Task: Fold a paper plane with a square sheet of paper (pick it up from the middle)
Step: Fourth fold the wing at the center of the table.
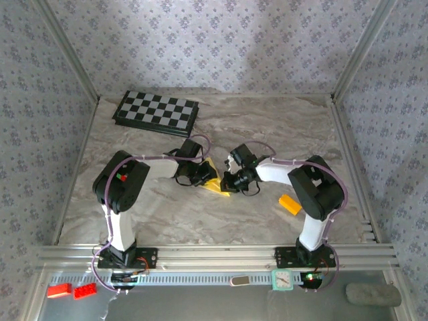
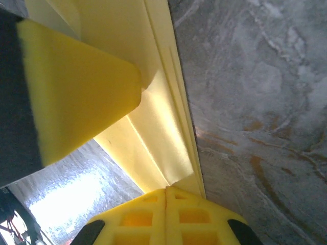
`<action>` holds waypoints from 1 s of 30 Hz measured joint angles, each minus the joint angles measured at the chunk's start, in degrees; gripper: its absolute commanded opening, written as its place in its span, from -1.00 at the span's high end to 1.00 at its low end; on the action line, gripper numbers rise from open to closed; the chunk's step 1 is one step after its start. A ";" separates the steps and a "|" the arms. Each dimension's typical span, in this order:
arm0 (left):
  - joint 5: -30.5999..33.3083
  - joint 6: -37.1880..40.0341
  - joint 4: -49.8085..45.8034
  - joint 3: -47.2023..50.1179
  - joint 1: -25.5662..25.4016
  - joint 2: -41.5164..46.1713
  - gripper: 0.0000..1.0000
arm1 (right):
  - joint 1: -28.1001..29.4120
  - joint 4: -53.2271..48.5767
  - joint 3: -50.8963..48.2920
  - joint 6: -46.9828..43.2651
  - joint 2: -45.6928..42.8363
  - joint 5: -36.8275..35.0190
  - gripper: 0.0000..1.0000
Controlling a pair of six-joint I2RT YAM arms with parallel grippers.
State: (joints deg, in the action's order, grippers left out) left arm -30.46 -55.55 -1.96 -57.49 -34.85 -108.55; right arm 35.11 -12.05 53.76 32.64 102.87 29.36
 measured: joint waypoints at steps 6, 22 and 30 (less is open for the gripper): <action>-0.42 0.04 0.09 -0.22 -0.04 0.04 0.59 | -0.66 0.59 -0.39 0.87 0.22 0.74 0.97; -0.59 5.73 0.26 -0.13 -0.13 1.53 0.63 | -2.16 1.60 -0.83 1.90 1.18 4.37 0.97; -1.73 7.78 0.55 -1.46 0.39 -1.40 0.63 | -2.27 1.60 -0.85 1.88 1.29 4.57 0.97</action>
State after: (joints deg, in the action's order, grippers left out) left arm -32.18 -47.77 -1.41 -58.96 -34.46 -109.95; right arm 32.84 -10.46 52.90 34.52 104.16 33.93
